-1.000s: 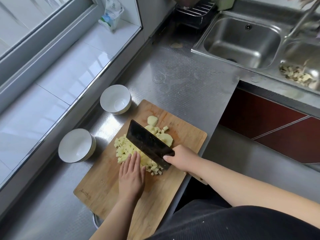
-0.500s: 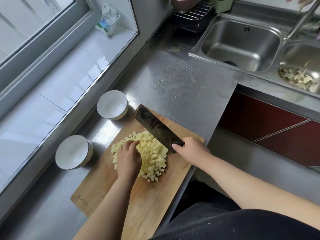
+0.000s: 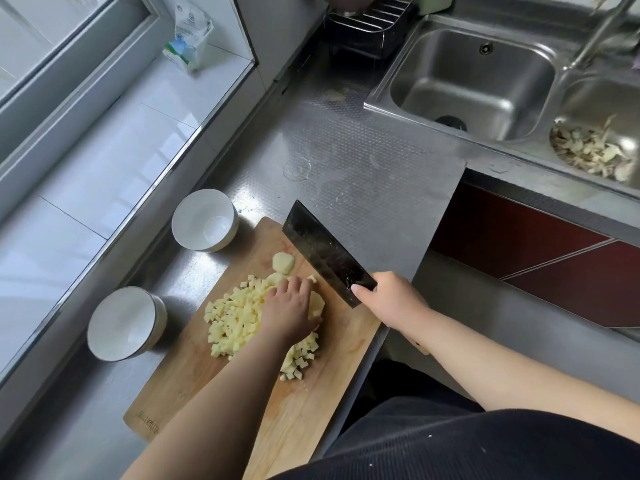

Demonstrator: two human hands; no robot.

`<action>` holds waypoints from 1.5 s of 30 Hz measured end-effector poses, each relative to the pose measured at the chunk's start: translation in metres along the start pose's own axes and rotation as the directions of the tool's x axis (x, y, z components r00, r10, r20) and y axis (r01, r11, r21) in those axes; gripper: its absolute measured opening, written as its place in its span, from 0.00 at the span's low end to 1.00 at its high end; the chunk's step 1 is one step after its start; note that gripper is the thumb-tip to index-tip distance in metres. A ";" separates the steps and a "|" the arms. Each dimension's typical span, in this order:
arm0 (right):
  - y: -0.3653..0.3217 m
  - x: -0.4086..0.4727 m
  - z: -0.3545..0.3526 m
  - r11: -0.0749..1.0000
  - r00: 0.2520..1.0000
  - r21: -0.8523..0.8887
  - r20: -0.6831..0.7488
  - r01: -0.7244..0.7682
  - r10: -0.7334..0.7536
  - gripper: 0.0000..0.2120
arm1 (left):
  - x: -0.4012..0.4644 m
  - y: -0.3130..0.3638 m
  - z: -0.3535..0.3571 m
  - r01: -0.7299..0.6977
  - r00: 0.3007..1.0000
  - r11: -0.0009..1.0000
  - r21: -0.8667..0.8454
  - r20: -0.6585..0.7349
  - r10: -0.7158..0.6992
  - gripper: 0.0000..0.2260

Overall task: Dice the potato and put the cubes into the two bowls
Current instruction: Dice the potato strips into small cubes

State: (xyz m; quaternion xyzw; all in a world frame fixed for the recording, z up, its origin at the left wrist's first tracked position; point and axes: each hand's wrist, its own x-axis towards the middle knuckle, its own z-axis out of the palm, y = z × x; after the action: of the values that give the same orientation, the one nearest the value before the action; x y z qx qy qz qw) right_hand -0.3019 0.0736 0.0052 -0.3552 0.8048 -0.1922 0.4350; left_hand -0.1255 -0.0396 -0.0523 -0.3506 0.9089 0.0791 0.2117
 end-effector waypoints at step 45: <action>-0.007 0.006 0.014 1.000 0.998 -0.013 0.068 0.019 -0.018 0.15 | -0.035 -0.040 -0.019 0.331 0.898 0.344 -0.879 0.182 -0.400 0.06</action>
State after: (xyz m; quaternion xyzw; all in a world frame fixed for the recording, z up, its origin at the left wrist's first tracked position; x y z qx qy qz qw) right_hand -0.2896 0.0644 -0.0012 -0.3718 0.7876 -0.1786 0.4578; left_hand -0.0819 -0.0540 -0.0195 -0.6043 0.6313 0.4855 -0.0238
